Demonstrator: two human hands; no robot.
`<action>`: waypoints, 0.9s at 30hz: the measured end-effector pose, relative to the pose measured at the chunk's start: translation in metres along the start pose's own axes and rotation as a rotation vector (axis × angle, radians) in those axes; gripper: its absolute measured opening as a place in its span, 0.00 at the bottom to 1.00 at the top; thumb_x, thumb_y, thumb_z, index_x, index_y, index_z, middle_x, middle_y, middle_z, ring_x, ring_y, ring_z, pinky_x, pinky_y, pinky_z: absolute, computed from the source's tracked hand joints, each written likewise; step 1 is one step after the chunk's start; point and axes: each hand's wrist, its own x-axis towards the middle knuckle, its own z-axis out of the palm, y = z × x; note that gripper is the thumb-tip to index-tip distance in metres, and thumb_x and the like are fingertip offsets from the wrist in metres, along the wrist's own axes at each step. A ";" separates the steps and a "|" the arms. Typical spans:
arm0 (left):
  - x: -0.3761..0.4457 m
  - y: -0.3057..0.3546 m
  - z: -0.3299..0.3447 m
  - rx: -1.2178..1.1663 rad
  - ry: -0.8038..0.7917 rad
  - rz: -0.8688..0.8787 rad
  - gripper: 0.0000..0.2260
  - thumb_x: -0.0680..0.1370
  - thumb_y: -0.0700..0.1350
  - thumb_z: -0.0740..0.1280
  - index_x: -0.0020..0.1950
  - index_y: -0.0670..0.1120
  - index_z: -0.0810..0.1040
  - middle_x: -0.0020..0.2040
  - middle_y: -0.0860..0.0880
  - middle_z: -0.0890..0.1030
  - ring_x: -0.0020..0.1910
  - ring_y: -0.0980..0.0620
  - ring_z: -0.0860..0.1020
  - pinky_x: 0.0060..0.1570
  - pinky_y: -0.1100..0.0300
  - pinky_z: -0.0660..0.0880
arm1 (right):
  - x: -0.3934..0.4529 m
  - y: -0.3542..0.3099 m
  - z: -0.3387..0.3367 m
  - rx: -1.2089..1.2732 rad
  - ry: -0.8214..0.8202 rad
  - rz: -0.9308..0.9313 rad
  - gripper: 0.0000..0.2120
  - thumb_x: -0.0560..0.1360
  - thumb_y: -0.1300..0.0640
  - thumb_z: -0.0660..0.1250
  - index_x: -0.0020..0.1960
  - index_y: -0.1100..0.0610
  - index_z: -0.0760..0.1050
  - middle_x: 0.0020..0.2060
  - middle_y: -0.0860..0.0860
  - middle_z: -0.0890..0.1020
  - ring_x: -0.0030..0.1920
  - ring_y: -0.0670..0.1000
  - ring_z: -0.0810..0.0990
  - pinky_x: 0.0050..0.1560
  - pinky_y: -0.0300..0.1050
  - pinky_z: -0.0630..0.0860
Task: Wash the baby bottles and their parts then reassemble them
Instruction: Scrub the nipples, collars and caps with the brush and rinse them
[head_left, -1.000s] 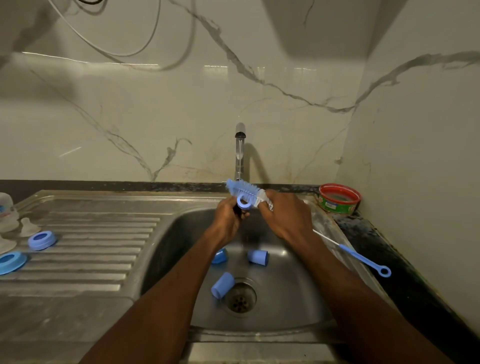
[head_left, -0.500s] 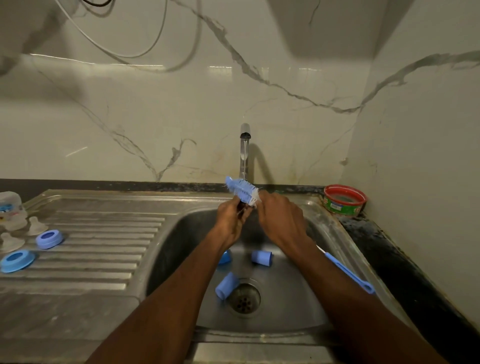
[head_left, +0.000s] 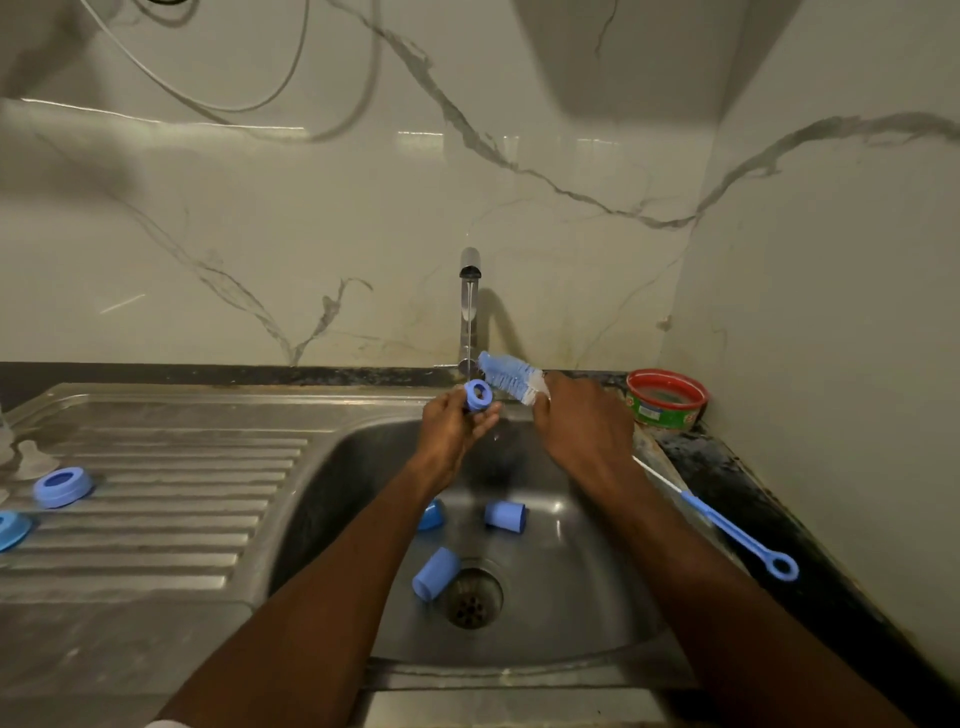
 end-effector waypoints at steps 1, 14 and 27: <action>-0.001 0.001 -0.002 0.093 0.014 0.048 0.12 0.86 0.44 0.59 0.61 0.38 0.77 0.51 0.39 0.84 0.42 0.50 0.86 0.40 0.62 0.82 | 0.001 0.003 -0.002 -0.005 -0.006 -0.020 0.12 0.80 0.47 0.62 0.59 0.51 0.76 0.51 0.52 0.83 0.48 0.56 0.82 0.41 0.47 0.71; 0.005 0.007 -0.028 0.480 -0.076 0.304 0.14 0.77 0.50 0.73 0.62 0.49 0.82 0.54 0.52 0.86 0.55 0.55 0.84 0.55 0.58 0.81 | -0.016 0.033 0.011 0.011 0.054 -0.149 0.16 0.80 0.39 0.61 0.61 0.45 0.78 0.51 0.48 0.85 0.50 0.53 0.82 0.47 0.48 0.77; 0.004 0.018 -0.027 0.329 -0.012 0.186 0.15 0.84 0.51 0.63 0.60 0.42 0.82 0.52 0.45 0.86 0.54 0.47 0.84 0.53 0.57 0.81 | -0.004 0.023 0.016 -0.029 -0.093 -0.159 0.13 0.82 0.41 0.61 0.56 0.48 0.79 0.47 0.45 0.81 0.45 0.47 0.78 0.41 0.39 0.67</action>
